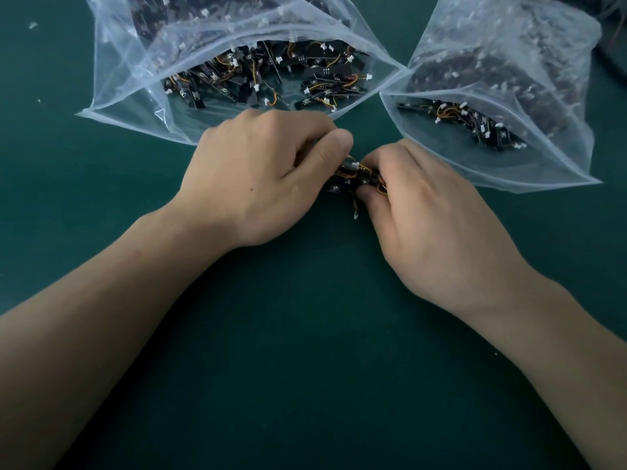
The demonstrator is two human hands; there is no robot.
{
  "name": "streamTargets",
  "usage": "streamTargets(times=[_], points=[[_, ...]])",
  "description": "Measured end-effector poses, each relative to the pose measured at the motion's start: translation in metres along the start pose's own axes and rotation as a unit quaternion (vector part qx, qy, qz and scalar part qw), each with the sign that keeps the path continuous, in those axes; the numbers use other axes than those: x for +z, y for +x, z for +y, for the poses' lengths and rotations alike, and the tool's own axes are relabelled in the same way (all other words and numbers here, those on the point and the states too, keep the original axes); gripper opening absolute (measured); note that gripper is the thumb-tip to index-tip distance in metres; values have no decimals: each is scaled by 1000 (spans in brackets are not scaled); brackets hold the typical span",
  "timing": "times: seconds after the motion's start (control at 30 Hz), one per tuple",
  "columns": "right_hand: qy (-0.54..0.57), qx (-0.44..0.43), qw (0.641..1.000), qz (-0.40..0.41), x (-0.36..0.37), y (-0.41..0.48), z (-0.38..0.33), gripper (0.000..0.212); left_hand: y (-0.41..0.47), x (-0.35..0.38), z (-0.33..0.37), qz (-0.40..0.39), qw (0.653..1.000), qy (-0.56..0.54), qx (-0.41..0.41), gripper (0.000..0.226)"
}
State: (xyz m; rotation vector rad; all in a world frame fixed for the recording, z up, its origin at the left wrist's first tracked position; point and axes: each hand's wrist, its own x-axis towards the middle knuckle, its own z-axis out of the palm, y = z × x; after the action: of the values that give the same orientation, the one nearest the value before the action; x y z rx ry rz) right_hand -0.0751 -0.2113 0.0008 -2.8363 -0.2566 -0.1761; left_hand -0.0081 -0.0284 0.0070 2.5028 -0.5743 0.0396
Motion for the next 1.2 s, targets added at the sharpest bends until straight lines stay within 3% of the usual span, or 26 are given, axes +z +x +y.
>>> streamTargets(times=[0.5, 0.7, 0.87, 1.0, 1.1, 1.2], points=[[29, 9, 999, 29, 1, 2, 4, 22, 1, -1, -1, 0, 1000, -12, 6, 52], [-100, 42, 984, 143, -14, 13, 26, 20, 0, -1, -1, -3, 1000, -24, 2, 47], [-172, 109, 969, 138, -17, 14, 42, 34, 0, 3, -4, 0, 1000, 3, 9, 50], [-178, 100, 963, 176, -16, 14, 39, 33, -1, 1, -5, -16, 999, -23, 30, 33], [-140, 91, 975, 144, -15, 15, 43, 18, -3, 0, -5, -53, 996, -33, 60, 20], [-125, 95, 979, 130, -15, 15, 48, 19, -3, 1, -6, -58, 995, -27, 76, 13]])
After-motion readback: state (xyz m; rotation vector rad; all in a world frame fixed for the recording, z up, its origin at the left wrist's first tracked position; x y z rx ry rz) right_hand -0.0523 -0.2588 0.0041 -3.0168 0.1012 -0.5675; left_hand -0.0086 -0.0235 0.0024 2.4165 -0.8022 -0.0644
